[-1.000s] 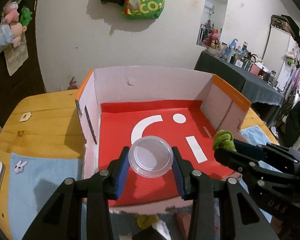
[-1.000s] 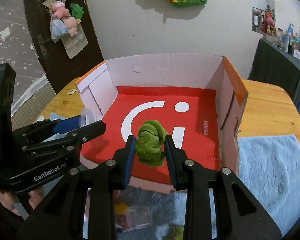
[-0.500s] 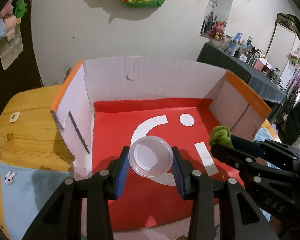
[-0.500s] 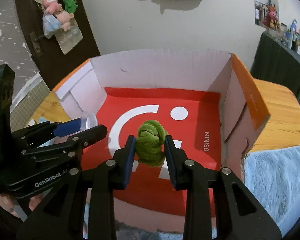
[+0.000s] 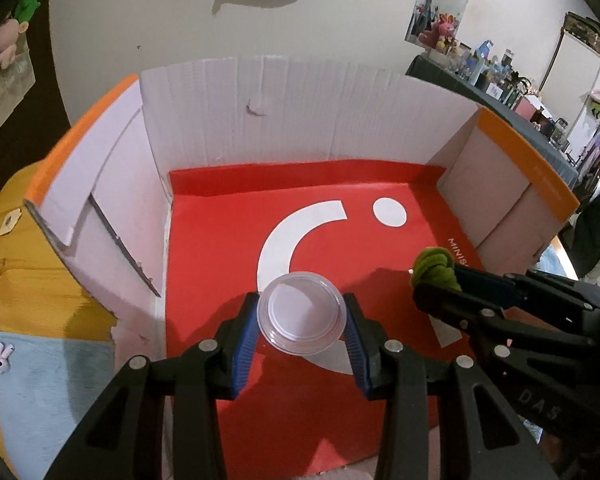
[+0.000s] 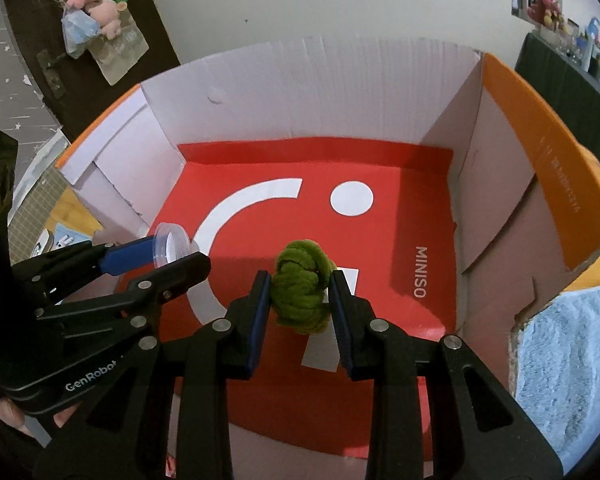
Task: Organize objects
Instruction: 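Carry the lid and green bundle into the red-lined box with both tools, then open both tools to release the lid and green bundle in the box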
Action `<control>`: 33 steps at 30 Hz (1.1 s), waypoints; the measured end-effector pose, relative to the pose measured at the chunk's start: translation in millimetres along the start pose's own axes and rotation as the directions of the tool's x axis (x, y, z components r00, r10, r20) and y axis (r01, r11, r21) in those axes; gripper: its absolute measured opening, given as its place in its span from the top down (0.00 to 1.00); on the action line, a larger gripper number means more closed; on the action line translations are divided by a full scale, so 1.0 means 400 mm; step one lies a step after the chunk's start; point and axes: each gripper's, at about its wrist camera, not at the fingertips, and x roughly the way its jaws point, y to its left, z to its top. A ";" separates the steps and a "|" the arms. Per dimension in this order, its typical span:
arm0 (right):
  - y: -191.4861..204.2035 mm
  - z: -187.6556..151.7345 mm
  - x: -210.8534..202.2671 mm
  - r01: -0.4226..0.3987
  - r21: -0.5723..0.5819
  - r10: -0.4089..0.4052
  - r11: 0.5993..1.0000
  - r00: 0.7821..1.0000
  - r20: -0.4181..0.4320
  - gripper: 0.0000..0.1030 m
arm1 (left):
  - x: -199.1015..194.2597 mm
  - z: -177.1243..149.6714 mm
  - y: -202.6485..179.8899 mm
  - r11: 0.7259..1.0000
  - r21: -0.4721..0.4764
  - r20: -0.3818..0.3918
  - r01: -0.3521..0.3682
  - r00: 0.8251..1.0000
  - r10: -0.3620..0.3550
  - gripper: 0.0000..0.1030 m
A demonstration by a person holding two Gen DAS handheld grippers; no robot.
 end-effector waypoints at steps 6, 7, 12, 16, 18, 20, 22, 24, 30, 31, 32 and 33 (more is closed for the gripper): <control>-0.006 -0.005 0.008 0.004 0.005 -0.004 1.000 1.000 -0.020 0.73 | 0.022 0.000 -0.001 1.000 -0.001 -0.027 0.010 1.000 -0.010 0.59; -0.006 -0.003 0.011 0.005 0.005 -0.005 1.000 1.000 -0.021 0.73 | 0.024 -0.001 -0.001 1.000 -0.002 -0.031 0.011 0.999 -0.011 0.59; -0.013 -0.006 0.011 0.012 0.003 -0.012 1.000 1.000 -0.027 0.73 | 0.031 -0.004 0.000 1.000 -0.004 -0.040 0.015 0.999 -0.015 0.59; -0.013 -0.007 0.012 0.018 -0.004 -0.018 1.000 0.999 -0.031 0.73 | 0.035 -0.005 0.000 1.000 -0.002 -0.044 0.014 0.999 -0.014 0.59; -0.014 -0.009 0.011 0.017 -0.004 -0.017 1.000 0.999 -0.035 0.73 | 0.037 -0.004 -0.002 1.000 -0.001 -0.044 0.013 0.999 -0.013 0.59; -0.015 -0.010 0.011 0.013 -0.001 -0.014 1.000 0.999 -0.038 0.73 | 0.038 -0.004 -0.002 1.000 -0.002 -0.044 0.015 0.999 -0.015 0.59; -0.015 -0.012 0.012 0.009 0.002 -0.009 1.000 0.999 -0.044 0.73 | 0.036 -0.005 -0.002 1.000 -0.003 -0.044 0.015 0.999 -0.015 0.59; -0.016 -0.017 0.009 0.007 0.003 -0.007 1.000 0.999 -0.041 0.73 | 0.037 -0.005 -0.001 1.000 -0.005 -0.044 0.017 0.999 -0.017 0.59; -0.016 -0.019 0.006 0.008 0.002 -0.008 1.000 0.999 -0.039 0.73 | 0.035 -0.005 0.001 1.000 -0.006 -0.044 0.018 0.999 -0.018 0.59; -0.016 -0.019 0.008 0.008 0.001 -0.008 1.000 0.999 -0.039 0.73 | 0.035 -0.005 0.001 1.000 -0.005 -0.044 0.018 0.999 -0.018 0.59; -0.016 -0.020 0.008 0.008 0.001 -0.008 1.000 0.999 -0.038 0.73 | 0.035 -0.005 0.001 1.000 -0.006 -0.044 0.018 0.999 -0.018 0.59; -0.015 -0.021 0.006 0.009 0.000 -0.009 1.000 0.999 -0.038 0.73 | 0.036 -0.005 0.001 1.000 -0.006 -0.044 0.018 0.999 -0.018 0.59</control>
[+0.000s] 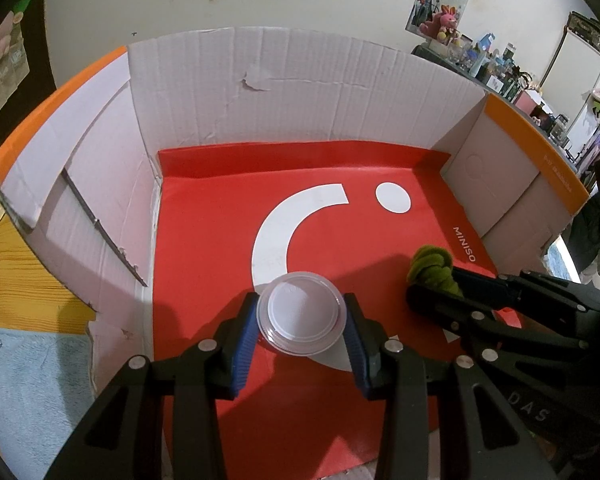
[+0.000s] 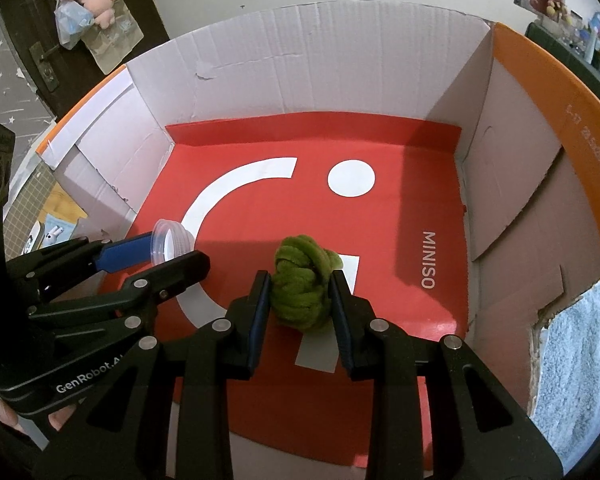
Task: Organize objects
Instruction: 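Open both tools to release the lid and green bundle in the box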
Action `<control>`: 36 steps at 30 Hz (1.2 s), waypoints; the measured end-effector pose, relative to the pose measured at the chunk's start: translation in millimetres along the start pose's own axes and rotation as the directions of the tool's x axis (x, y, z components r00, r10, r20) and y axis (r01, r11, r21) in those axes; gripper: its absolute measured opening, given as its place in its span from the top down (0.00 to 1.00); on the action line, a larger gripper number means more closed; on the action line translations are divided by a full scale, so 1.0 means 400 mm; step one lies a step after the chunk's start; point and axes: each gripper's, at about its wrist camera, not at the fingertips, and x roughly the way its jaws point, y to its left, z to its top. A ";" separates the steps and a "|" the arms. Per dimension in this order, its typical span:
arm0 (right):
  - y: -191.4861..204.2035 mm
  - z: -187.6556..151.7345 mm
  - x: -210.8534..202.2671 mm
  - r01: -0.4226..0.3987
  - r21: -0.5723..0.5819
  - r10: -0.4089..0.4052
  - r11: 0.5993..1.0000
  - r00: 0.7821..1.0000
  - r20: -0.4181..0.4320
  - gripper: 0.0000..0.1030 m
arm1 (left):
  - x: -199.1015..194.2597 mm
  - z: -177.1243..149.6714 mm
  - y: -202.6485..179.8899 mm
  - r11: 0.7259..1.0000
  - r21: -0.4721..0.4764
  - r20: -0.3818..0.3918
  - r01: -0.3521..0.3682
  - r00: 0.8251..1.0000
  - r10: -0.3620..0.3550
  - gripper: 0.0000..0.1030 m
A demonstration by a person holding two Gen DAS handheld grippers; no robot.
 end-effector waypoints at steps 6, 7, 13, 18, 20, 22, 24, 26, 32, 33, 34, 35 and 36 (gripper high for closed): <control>0.001 -0.001 0.000 0.002 -0.003 -0.002 1.000 1.000 0.000 0.72 | 0.001 0.000 0.000 1.000 0.001 0.000 -0.001 1.000 0.001 0.59; 0.001 -0.001 0.000 0.001 -0.002 -0.001 1.000 1.000 0.000 0.72 | 0.001 0.000 0.000 1.000 0.001 0.001 -0.001 1.000 0.001 0.58; 0.001 -0.001 0.000 0.002 -0.003 -0.002 1.000 1.000 0.000 0.71 | -0.002 0.002 0.002 1.000 0.003 0.000 -0.006 1.000 0.006 0.56; -0.001 -0.002 -0.008 0.009 0.003 -0.009 1.000 1.000 0.012 0.49 | -0.008 0.003 0.011 1.000 -0.005 0.002 -0.017 1.000 0.017 0.56; -0.002 -0.002 -0.010 0.003 0.006 -0.003 1.000 1.000 0.017 0.49 | -0.010 0.000 0.011 1.000 -0.004 0.003 -0.016 1.000 0.016 0.56; -0.001 -0.002 -0.013 0.004 0.003 -0.004 1.000 1.000 0.021 0.49 | -0.015 -0.002 0.008 1.000 0.004 0.008 -0.025 1.000 0.024 0.56; 0.000 -0.004 -0.016 0.004 0.002 -0.004 1.000 1.000 0.025 0.49 | -0.020 -0.005 0.006 1.000 0.008 0.011 -0.025 1.000 0.025 0.56; 0.001 -0.005 -0.018 0.005 0.002 -0.005 1.000 1.000 0.028 0.49 | -0.027 -0.007 0.005 1.000 0.010 0.016 -0.026 1.000 0.026 0.56; 0.004 -0.011 -0.038 0.010 -0.004 -0.010 1.000 0.999 0.046 0.49 | -0.046 -0.019 0.000 0.999 0.013 0.034 -0.038 0.999 0.038 0.56; 0.006 -0.013 -0.044 0.011 -0.007 -0.011 1.000 0.999 0.051 0.49 | -0.049 -0.020 -0.003 0.999 0.013 0.036 -0.039 0.999 0.039 0.56; 0.010 -0.015 -0.049 0.011 -0.010 -0.011 1.000 0.998 0.055 0.49 | -0.052 -0.022 -0.004 0.999 0.013 0.038 -0.041 0.998 0.040 0.56; 0.012 -0.018 -0.055 0.013 -0.013 -0.012 1.000 0.998 0.061 0.48 | -0.058 -0.025 -0.004 0.999 0.012 0.042 -0.043 0.998 0.043 0.55; 0.016 -0.019 -0.059 0.014 -0.016 -0.013 1.000 0.998 0.064 0.44 | -0.064 -0.027 -0.005 0.999 0.011 0.047 -0.045 0.998 0.045 0.50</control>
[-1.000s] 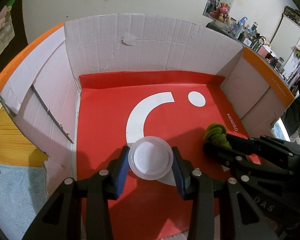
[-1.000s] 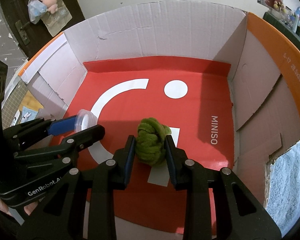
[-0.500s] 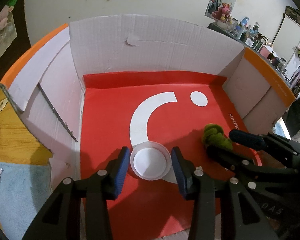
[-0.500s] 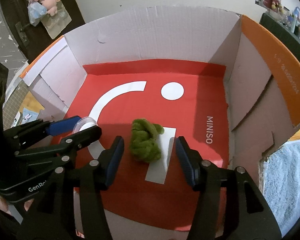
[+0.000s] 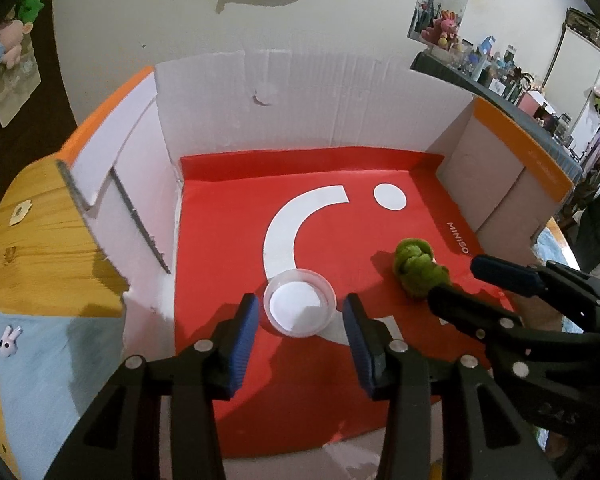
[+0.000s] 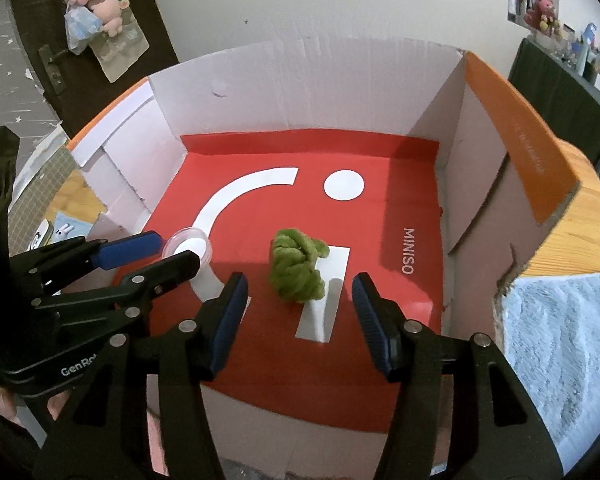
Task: Organize objects
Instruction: 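Open both tools to release the lid and green bundle in the box, then move both tools back toward the remaining items on the towel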
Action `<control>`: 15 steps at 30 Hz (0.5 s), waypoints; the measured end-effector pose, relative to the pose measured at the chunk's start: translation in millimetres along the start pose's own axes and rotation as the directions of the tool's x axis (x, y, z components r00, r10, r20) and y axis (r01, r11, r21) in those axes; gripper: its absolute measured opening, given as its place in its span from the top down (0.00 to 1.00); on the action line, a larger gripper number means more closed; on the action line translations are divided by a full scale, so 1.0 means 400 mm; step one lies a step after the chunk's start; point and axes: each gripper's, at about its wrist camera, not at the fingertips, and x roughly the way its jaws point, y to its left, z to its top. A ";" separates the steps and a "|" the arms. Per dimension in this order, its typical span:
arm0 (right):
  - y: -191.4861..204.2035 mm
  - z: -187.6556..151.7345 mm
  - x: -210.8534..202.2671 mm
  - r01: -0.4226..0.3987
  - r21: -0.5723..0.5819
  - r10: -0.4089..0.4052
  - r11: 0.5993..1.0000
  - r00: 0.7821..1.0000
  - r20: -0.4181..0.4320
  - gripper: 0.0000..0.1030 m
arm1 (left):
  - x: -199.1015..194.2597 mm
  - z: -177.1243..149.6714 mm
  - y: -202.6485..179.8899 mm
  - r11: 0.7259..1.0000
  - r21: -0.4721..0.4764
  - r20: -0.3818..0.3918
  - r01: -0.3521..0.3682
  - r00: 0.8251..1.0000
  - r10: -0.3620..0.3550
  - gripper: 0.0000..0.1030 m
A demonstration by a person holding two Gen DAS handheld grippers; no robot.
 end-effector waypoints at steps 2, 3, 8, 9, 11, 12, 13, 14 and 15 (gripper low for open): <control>0.008 -0.003 -0.011 0.002 -0.007 -0.002 1.000 1.000 0.010 0.39 | -0.014 -0.004 -0.002 1.000 0.001 0.016 -0.007 1.000 0.007 0.44; 0.011 -0.006 -0.018 0.003 -0.010 -0.003 1.000 1.000 0.016 0.39 | -0.023 -0.007 -0.003 1.000 0.001 0.026 -0.010 1.000 0.010 0.44; 0.023 -0.017 -0.045 0.002 -0.013 -0.001 1.000 0.999 0.042 0.39 | -0.059 -0.017 -0.004 1.000 0.000 0.051 -0.009 0.999 0.009 0.44; 0.024 -0.020 -0.050 0.003 -0.013 -0.002 1.000 0.999 0.047 0.39 | -0.065 -0.020 -0.004 1.000 0.000 0.054 -0.011 0.998 0.011 0.44; 0.027 -0.025 -0.061 0.003 -0.014 -0.003 1.000 0.998 0.055 0.38 | -0.075 -0.026 -0.003 1.000 -0.004 0.059 -0.013 0.998 0.013 0.43; 0.028 -0.027 -0.067 0.004 -0.015 -0.003 1.000 0.998 0.060 0.38 | -0.080 -0.030 -0.003 1.000 -0.005 0.061 -0.013 0.998 0.014 0.41; 0.031 -0.029 -0.073 0.005 -0.017 -0.004 1.000 0.998 0.063 0.36 | -0.085 -0.034 -0.003 1.000 -0.007 0.064 -0.015 0.998 0.015 0.39; 0.033 -0.032 -0.079 0.007 -0.019 -0.005 1.000 0.998 0.069 0.34 | -0.091 -0.037 -0.002 1.000 -0.008 0.069 -0.017 0.997 0.017 0.38; 0.035 -0.035 -0.086 0.008 -0.021 -0.007 1.000 0.997 0.073 0.32 | -0.097 -0.041 -0.002 1.000 -0.009 0.073 -0.018 0.997 0.018 0.36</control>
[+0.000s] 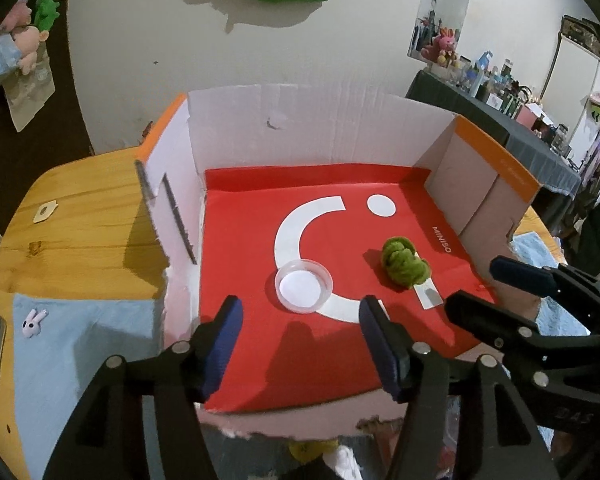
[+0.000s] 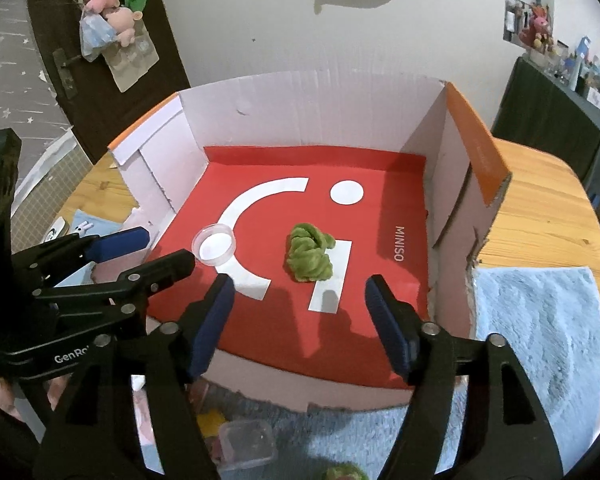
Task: Organize objects
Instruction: 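Move both tools back toward the remaining items on the towel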
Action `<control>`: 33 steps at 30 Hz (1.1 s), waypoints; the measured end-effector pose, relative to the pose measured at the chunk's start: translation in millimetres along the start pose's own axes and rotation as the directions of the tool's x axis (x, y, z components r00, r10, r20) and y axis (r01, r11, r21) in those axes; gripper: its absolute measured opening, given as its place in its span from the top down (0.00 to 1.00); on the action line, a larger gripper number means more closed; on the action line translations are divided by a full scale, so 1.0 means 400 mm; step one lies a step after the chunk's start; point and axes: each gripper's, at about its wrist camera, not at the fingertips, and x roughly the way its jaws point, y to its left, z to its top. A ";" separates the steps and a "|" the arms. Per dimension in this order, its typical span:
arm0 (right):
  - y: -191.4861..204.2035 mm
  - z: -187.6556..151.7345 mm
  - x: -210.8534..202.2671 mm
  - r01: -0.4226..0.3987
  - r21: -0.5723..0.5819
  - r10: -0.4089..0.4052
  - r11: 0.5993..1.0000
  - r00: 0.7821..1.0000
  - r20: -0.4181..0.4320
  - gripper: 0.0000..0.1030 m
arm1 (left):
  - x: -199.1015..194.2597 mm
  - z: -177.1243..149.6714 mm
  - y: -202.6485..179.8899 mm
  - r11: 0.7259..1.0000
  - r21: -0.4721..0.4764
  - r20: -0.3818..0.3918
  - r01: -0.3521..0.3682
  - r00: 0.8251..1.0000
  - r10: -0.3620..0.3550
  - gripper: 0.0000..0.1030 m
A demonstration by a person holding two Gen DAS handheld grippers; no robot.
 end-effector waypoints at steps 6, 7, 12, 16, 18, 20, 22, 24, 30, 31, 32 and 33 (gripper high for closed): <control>0.013 -0.018 -0.028 0.002 -0.006 -0.002 1.000 1.000 0.016 0.29 | -0.035 -0.017 0.001 1.000 -0.001 0.028 -0.010 1.000 0.010 0.29; 0.015 -0.022 -0.033 0.002 -0.007 -0.001 1.000 1.000 0.020 0.27 | -0.039 -0.020 0.002 1.000 -0.002 0.030 -0.010 0.999 0.010 0.28; 0.023 -0.035 -0.063 0.007 -0.013 -0.007 1.000 0.999 0.042 0.24 | -0.063 -0.037 0.006 1.000 -0.011 0.042 -0.020 0.999 0.020 0.23; 0.029 -0.043 -0.083 0.011 -0.018 -0.010 1.000 0.998 0.055 0.19 | -0.081 -0.047 0.005 1.000 -0.016 0.052 -0.018 0.998 0.018 0.18; 0.033 -0.049 -0.094 0.013 -0.022 -0.011 1.000 0.998 0.062 0.19 | -0.095 -0.054 0.003 1.000 -0.015 0.065 -0.021 0.998 0.021 0.14; 0.036 -0.055 -0.103 0.015 -0.024 -0.013 1.000 0.998 0.067 0.19 | -0.107 -0.060 0.000 1.000 -0.012 0.077 -0.021 0.997 0.022 0.13; 0.039 -0.062 -0.113 0.019 -0.027 -0.017 0.999 0.997 0.073 0.19 | -0.119 -0.067 -0.001 1.000 -0.007 0.083 -0.020 0.996 0.021 0.12; 0.042 -0.067 -0.122 0.022 -0.028 -0.020 0.999 0.997 0.078 0.18 | -0.130 -0.075 -0.003 1.000 -0.004 0.090 -0.023 0.996 0.023 0.10; 0.052 -0.086 -0.148 0.024 -0.032 -0.020 0.999 0.995 0.095 0.15 | -0.157 -0.097 -0.003 1.000 -0.009 0.106 -0.022 0.994 0.023 0.08; 0.054 -0.089 -0.153 0.024 -0.034 -0.020 0.999 0.995 0.097 0.15 | -0.161 -0.101 -0.002 1.000 -0.010 0.107 -0.023 0.994 0.024 0.08; 0.057 -0.092 -0.157 0.025 -0.035 -0.022 0.999 0.995 0.099 0.15 | -0.164 -0.105 -0.002 1.000 -0.012 0.107 -0.023 0.994 0.025 0.08; 0.059 -0.096 -0.162 0.026 -0.037 -0.022 0.999 0.995 0.101 0.14 | -0.167 -0.108 -0.002 1.000 -0.013 0.108 -0.024 0.994 0.025 0.07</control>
